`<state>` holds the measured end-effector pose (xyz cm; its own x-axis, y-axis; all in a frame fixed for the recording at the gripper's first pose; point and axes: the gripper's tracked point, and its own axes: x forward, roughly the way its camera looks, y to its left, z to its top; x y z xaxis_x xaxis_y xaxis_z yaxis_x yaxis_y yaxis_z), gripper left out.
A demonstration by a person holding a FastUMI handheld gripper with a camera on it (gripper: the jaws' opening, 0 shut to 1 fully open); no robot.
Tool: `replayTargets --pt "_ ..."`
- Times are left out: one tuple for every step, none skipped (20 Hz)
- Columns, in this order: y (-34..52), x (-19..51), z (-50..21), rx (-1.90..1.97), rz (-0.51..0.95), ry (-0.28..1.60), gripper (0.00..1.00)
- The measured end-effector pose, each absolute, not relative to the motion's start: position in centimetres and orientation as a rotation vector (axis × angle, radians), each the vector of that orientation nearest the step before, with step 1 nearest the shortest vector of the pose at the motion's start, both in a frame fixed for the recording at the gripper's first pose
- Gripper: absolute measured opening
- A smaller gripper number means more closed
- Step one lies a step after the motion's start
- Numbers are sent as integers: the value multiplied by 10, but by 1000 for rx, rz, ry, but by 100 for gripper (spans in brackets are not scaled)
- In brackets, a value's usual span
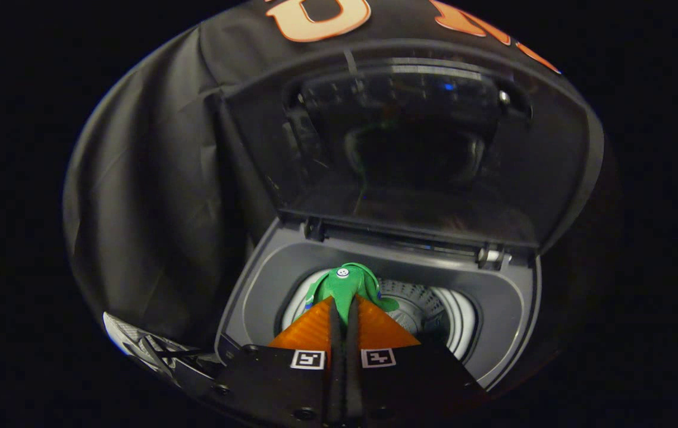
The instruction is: Put the clothes into the washing machine and then close the washing machine lid.
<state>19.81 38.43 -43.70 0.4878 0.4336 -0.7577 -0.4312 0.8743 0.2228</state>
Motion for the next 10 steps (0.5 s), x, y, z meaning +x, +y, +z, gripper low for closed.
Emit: replayTargets --pt "382 198 -450 2 509 946 9" --pt "381 198 -460 0 502 962 9" --pt "380 200 -471 -7 488 979 9" --pt "379 201 -479 -11 478 993 9" --pt "380 201 -487 -16 472 1003 9" --pt "379 201 -494 -21 467 1013 9" --pt "377 200 -500 -29 461 1025 9" --pt "375 199 -506 -38 453 1034 9" --pt "375 199 -510 -42 449 1042 9" --pt "374 200 -513 -44 439 1044 9"
